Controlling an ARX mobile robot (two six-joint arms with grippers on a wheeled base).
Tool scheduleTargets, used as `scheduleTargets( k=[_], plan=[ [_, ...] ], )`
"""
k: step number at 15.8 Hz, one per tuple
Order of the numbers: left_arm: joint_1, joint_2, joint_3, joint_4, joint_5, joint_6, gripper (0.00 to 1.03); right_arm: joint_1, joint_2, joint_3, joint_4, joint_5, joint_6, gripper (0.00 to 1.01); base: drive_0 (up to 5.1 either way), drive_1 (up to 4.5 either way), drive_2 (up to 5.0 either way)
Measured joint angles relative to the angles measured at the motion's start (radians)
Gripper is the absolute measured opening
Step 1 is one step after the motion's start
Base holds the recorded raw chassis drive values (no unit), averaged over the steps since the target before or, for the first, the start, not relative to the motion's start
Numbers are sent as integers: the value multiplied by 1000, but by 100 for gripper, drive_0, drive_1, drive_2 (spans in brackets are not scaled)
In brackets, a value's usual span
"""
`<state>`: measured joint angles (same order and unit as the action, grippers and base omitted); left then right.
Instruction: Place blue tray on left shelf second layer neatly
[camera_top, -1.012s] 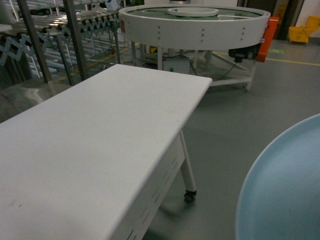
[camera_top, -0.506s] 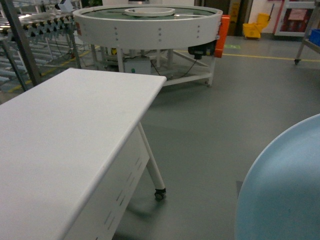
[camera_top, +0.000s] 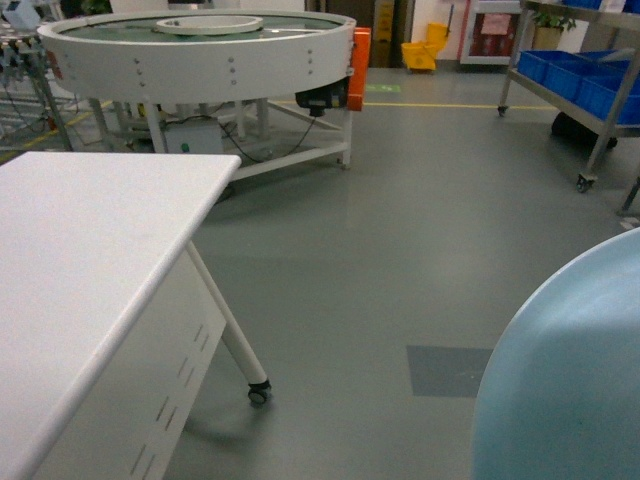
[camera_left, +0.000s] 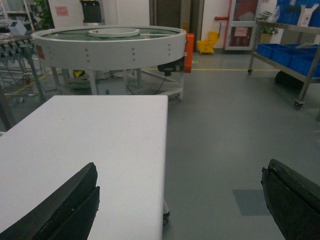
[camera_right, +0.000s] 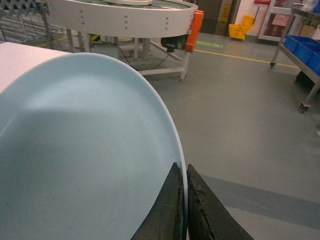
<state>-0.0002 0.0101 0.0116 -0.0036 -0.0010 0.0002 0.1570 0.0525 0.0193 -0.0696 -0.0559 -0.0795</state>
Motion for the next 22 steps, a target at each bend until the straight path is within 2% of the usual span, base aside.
scheduleTargets(
  k=[6, 22],
  plan=[
    [-2, 0, 0, 0, 3, 0, 98, 0, -1, 0, 0, 1, 0, 2, -114, -114, -114],
    [-1, 0, 0, 0, 0, 0, 98, 0, -2, 0, 0, 0, 0, 2, 0, 427, -427]
  ],
)
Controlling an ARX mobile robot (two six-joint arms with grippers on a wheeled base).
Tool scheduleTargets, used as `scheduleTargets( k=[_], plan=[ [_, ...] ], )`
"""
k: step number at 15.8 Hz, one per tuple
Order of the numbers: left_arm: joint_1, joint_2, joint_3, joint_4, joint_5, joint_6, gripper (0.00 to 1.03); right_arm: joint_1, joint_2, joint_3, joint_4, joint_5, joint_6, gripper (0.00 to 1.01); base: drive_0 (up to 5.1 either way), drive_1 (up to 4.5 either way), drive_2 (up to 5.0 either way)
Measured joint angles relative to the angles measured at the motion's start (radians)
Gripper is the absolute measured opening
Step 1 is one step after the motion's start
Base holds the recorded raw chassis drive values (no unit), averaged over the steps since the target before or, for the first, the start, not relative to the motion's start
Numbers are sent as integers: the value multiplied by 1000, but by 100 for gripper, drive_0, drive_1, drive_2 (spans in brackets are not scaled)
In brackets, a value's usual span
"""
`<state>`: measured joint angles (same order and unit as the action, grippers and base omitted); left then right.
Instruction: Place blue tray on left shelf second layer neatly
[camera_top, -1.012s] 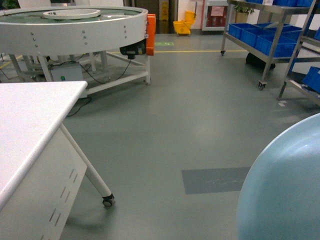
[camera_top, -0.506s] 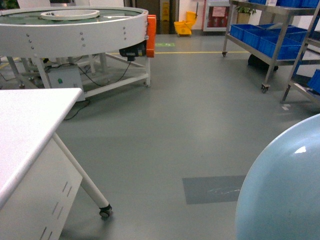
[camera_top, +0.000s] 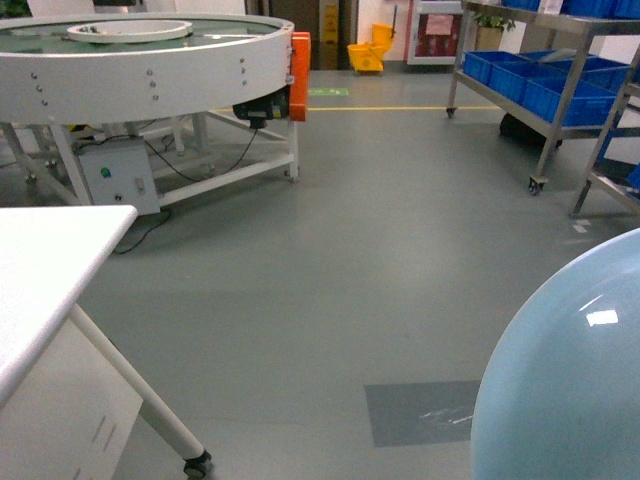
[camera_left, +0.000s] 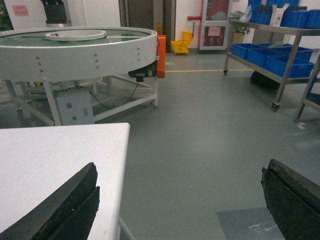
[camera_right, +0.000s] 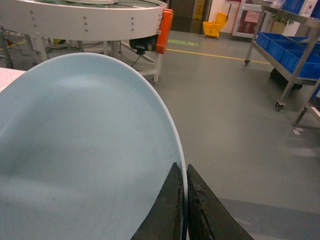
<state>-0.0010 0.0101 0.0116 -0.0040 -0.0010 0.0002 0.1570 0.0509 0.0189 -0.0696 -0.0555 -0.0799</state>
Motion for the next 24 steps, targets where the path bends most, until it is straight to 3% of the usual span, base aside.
scheduleTargets(
  k=[24],
  plan=[
    [0, 0, 0, 2, 0, 0, 98, 0, 0, 0, 0, 0, 0, 2, -20, 411, -451]
  ],
)
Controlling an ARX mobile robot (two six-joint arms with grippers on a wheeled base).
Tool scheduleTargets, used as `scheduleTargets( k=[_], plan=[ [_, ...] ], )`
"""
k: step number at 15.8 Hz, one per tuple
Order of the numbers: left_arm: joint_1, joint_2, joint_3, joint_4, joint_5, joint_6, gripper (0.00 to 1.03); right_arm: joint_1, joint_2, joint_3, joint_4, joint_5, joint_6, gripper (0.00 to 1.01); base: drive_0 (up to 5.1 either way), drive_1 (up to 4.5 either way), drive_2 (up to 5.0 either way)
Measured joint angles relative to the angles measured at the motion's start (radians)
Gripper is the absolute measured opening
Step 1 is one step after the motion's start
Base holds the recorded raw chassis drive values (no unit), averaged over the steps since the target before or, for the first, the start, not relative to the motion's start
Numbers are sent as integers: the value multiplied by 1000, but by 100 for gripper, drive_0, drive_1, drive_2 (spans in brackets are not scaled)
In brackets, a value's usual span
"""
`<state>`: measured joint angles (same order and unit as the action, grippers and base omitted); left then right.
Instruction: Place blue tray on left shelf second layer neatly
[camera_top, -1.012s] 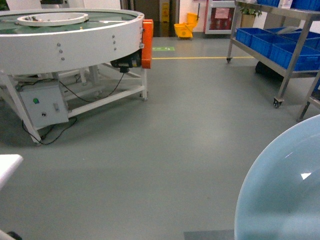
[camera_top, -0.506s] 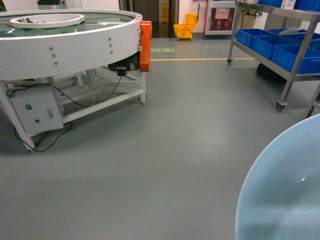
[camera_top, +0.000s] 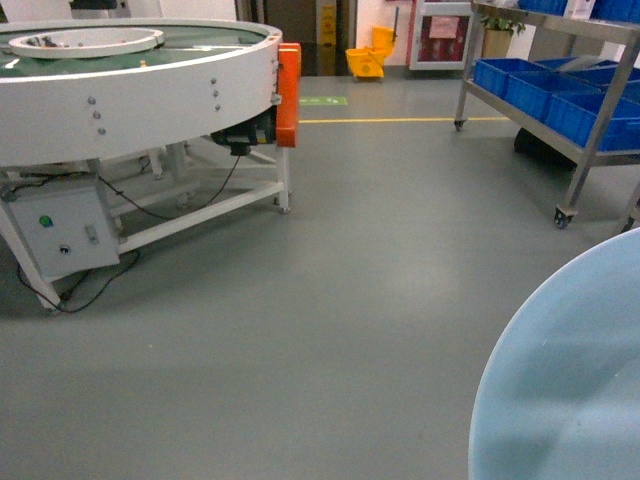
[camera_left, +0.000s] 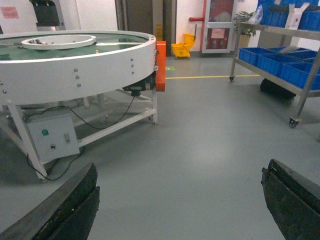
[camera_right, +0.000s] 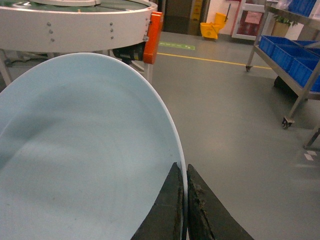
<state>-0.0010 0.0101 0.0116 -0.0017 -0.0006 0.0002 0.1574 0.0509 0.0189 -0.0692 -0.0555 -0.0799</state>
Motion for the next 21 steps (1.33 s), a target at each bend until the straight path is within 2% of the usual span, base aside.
scheduleTargets(
  k=[21],
  plan=[
    [0, 0, 0, -3, 0, 0, 98, 0, 0, -2, 2, 2, 0, 2, -168, 265, -601]
  ],
)
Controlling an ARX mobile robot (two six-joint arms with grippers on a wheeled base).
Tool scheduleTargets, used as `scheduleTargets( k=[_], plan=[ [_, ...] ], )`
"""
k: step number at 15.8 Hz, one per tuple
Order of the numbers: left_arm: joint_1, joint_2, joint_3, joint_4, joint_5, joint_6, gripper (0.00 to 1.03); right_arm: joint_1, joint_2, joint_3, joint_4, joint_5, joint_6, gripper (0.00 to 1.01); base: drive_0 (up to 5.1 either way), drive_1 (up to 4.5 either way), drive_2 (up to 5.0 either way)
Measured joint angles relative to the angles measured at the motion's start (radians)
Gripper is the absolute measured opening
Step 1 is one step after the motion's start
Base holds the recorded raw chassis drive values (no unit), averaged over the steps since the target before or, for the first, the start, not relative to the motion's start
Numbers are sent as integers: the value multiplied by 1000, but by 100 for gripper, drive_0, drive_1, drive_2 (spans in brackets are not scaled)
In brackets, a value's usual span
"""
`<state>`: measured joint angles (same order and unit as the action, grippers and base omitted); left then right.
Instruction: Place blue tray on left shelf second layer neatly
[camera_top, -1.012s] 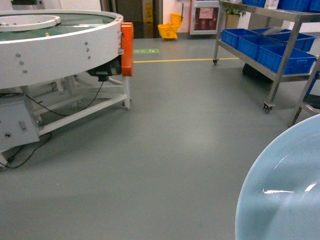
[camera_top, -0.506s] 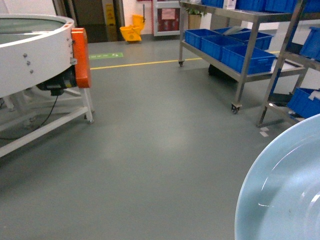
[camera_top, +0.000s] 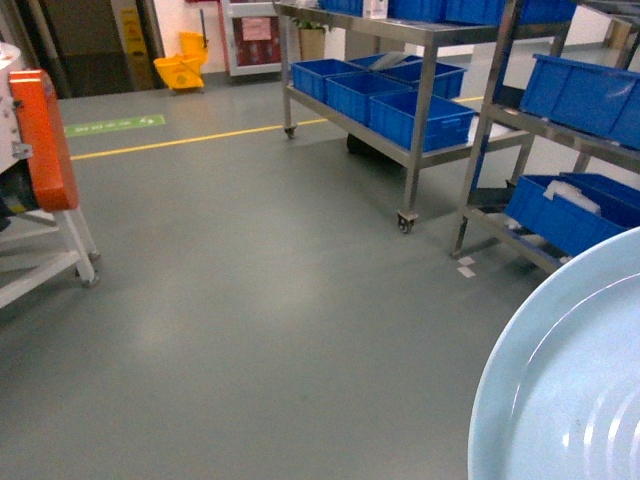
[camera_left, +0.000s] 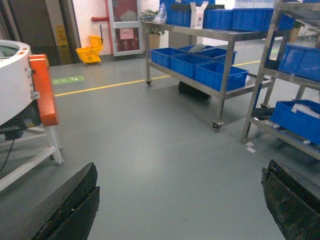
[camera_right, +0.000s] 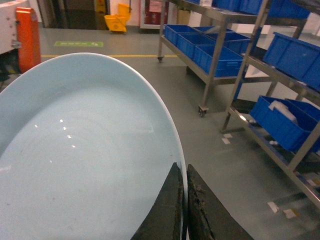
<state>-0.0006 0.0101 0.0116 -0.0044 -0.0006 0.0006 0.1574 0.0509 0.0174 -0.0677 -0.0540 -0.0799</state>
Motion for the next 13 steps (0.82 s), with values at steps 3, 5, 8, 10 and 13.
scheduleTargets(
  k=[3, 5, 8, 10, 13],
  plan=[
    [0, 0, 0, 2, 0, 0, 98, 0, 0, 0, 0, 0, 0, 2, -152, 281, -585],
    [0, 0, 0, -2, 0, 0, 98, 0, 0, 0, 0, 1, 0, 2, -160, 273, -593],
    [0, 0, 0, 0, 0, 0, 98, 0, 0, 0, 0, 0, 0, 2, -158, 275, -592],
    [0, 0, 0, 1, -1, 0, 98, 0, 0, 0, 0, -1, 0, 2, -156, 277, -589],
    [0, 0, 0, 0, 0, 0, 98, 0, 0, 0, 0, 0, 0, 2, -161, 272, -594]
  ],
)
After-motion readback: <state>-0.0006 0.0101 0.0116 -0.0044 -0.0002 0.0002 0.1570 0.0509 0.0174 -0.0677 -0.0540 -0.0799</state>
